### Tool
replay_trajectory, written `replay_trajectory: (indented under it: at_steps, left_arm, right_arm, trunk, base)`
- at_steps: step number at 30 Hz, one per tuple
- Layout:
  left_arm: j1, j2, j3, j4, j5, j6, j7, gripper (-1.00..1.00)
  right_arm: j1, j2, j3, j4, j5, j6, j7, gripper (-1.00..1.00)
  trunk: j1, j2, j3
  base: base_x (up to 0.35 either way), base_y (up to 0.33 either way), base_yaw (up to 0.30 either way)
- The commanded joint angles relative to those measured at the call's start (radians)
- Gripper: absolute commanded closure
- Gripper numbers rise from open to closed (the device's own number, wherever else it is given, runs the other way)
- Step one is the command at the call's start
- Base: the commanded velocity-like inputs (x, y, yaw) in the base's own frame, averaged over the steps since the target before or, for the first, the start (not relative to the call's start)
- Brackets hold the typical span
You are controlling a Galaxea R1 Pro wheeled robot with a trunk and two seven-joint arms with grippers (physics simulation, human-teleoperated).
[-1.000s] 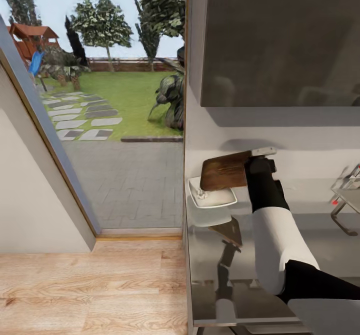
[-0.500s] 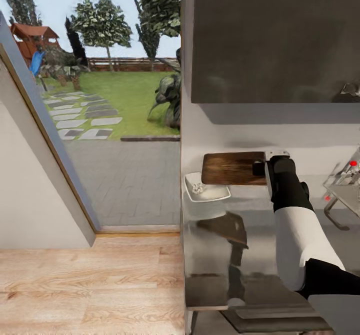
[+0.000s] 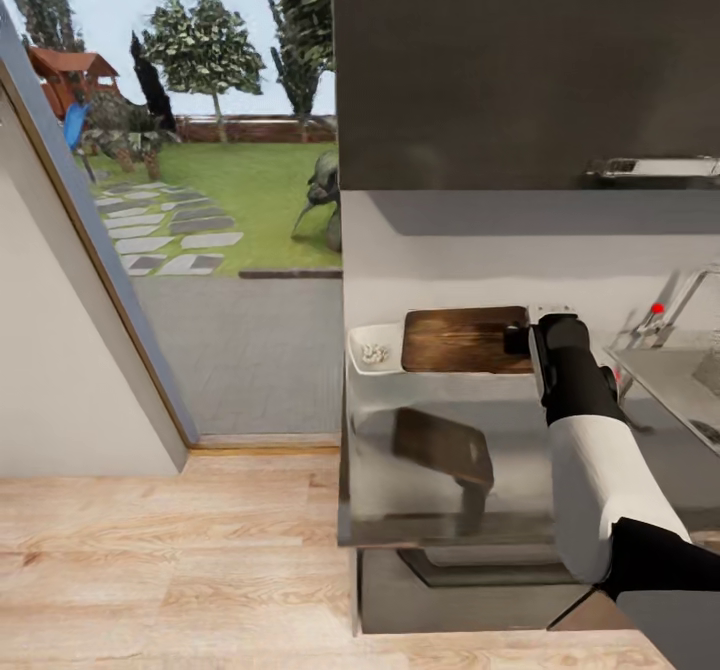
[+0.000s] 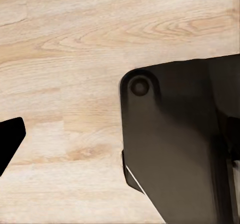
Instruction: In the kitchen, take the Vidalia onion out of the sink, dice it on the chopping board with the paring knife, put the diced onion into the bowl on the countertop, then place both the paring knife and the chopping board into the sink.
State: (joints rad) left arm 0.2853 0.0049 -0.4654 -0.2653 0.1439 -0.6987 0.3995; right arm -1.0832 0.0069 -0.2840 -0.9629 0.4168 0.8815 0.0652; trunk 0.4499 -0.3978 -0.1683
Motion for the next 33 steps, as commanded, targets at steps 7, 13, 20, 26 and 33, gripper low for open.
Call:
replay_trajectory:
  at_steps: [7, 13, 20, 26, 33]
  left_arm:
    - [0.000, -0.023, -0.008, -0.002, 0.011, 0.000, 0.006, -1.00]
    - [0.000, -0.031, -0.006, 0.005, 0.014, 0.000, 0.008, -1.00]
    - [0.000, -0.054, -0.006, 0.006, 0.017, -0.001, 0.008, -1.00]
    - [0.000, -0.055, -0.006, 0.006, 0.017, -0.001, 0.007, -1.00]
    - [0.000, -0.056, -0.006, 0.006, 0.017, -0.002, 0.007, -1.00]
  right_arm:
    - [0.003, 0.000, -0.005, 0.064, 0.007, -0.078, 0.008, 1.00]
    - [0.004, -0.002, -0.007, 0.132, 0.006, -0.158, 0.010, 1.00]
    - [0.005, -0.002, -0.016, 0.191, 0.005, -0.232, 0.008, 1.00]
    - [0.005, -0.001, -0.031, 0.215, 0.005, -0.241, 0.008, 1.00]
    - [0.005, 0.003, -0.031, 0.239, 0.004, -0.242, 0.008, 1.00]
  trunk:
    - [0.000, -0.002, -0.002]
    - [0.000, -0.002, -0.002]
    - [0.000, -0.002, -0.002]
    - [0.000, -0.002, -0.002]
    - [0.000, -0.002, -0.001]
  base:
    - [-0.265, -0.210, 0.000]
    - [-0.227, -0.258, 0.000]
    - [-0.223, -0.254, 0.000]
    - [-0.223, -0.251, 0.000]
    - [-0.222, -0.251, -0.041]
